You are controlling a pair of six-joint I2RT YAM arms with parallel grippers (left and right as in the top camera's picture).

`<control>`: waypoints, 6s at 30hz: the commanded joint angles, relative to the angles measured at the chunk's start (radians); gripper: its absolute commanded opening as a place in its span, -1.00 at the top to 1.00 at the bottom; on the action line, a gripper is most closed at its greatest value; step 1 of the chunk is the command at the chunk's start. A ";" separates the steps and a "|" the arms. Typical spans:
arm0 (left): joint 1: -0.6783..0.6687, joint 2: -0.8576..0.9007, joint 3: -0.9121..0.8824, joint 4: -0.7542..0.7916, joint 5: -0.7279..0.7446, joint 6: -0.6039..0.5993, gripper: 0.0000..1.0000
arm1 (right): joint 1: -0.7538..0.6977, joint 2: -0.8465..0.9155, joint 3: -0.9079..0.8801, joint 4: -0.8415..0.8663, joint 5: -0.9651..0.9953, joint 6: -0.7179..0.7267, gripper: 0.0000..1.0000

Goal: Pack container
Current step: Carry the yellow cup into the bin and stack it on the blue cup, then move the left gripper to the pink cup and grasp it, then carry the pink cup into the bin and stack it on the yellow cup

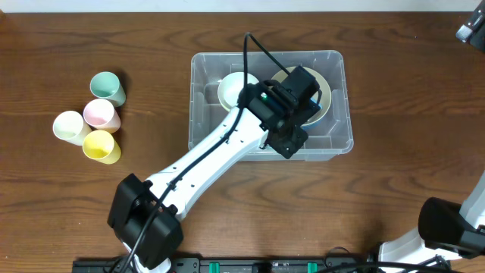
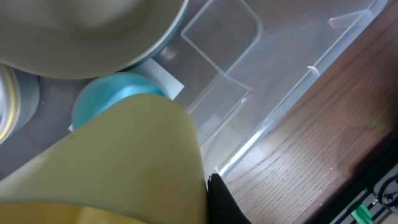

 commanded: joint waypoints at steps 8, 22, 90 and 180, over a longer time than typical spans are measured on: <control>0.011 0.018 0.013 0.002 -0.031 0.017 0.88 | -0.006 -0.002 -0.002 0.000 0.011 0.018 -0.98; 0.011 0.018 0.013 0.012 -0.056 0.017 -0.15 | -0.006 -0.002 -0.002 0.000 0.011 0.018 -0.99; 1.038 0.169 -0.016 -0.002 -0.219 -0.031 -0.56 | -0.006 -0.002 -0.002 0.000 0.011 0.018 -0.98; -0.071 0.008 0.014 0.012 -0.183 -0.103 -0.03 | -0.006 -0.002 -0.002 0.000 0.011 0.018 -0.99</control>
